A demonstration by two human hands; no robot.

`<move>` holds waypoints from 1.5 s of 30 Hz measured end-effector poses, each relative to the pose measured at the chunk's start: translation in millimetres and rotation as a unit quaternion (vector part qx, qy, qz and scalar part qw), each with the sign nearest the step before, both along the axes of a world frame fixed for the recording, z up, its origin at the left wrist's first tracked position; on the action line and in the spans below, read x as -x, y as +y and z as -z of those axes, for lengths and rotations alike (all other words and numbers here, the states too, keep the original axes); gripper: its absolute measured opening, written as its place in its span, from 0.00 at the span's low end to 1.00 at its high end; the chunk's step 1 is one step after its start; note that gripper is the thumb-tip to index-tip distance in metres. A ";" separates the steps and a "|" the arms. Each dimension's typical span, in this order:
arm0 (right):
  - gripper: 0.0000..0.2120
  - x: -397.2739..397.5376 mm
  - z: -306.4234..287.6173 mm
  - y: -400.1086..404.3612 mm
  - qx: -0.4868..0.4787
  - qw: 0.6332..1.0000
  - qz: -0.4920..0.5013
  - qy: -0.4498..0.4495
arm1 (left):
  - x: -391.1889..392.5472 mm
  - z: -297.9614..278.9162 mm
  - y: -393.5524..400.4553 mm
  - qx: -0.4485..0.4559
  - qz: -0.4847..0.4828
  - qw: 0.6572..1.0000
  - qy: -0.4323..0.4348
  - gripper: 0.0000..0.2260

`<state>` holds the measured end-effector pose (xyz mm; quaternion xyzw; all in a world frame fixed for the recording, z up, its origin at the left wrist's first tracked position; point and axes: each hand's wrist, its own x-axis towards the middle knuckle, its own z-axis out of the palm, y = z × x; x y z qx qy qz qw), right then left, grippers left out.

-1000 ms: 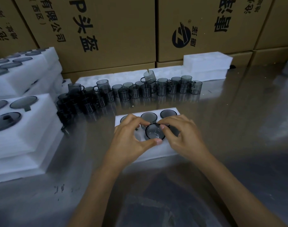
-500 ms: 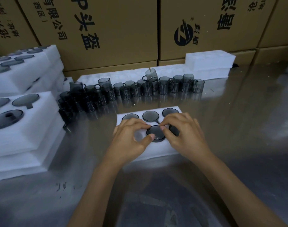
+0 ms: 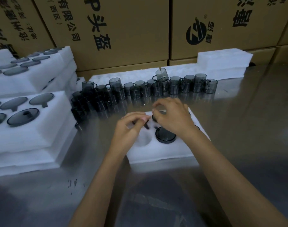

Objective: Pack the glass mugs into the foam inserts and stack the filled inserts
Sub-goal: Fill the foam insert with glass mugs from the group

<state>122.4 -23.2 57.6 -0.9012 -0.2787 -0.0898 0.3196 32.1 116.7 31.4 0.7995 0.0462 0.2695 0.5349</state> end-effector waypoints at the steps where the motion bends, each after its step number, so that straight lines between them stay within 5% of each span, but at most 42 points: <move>1: 0.14 -4.0 1.5 7.8 0.026 0.999 -0.007 0.022 | -4.6 -0.6 6.0 0.027 -0.033 0.999 -0.022 0.09; 4: 0.20 -9.5 14.3 18.1 0.146 0.989 -0.005 0.030 | -29.1 -3.5 36.3 0.028 -0.131 0.991 -0.009 0.09; 12: 0.24 -15.7 20.8 23.9 0.175 0.984 0.013 -0.003 | -145.1 -34.0 139.2 -0.203 -0.229 0.931 0.199 0.27; 16: 0.24 -17.4 22.2 24.7 0.173 0.985 0.015 -0.007 | -177.1 -27.9 159.4 -0.292 -0.241 0.895 0.237 0.23; 21: 0.24 -19.1 23.5 26.3 0.167 0.986 0.014 0.000 | -186.6 -19.9 161.5 -0.244 -0.256 0.920 0.170 0.10; 29: 0.19 -23.0 16.3 19.3 0.085 0.994 -0.007 0.071 | -134.8 -33.8 115.8 -0.240 -0.177 0.955 0.012 0.05; 35: 0.26 -26.9 -2.9 -1.6 -0.174 0.963 -0.063 0.198 | -57.0 -35.0 40.4 -0.206 -0.102 0.972 -0.045 0.34; 40: 0.31 -3.5 -3.0 -18.4 -0.243 0.940 -0.172 0.169 | -11.1 -27.5 3.9 -0.246 -0.071 0.964 -0.077 0.31; 45: 0.29 30.3 12.4 -15.8 -0.280 0.939 -0.167 0.105 | 19.0 -23.1 -3.3 -0.273 -0.049 0.956 -0.092 0.30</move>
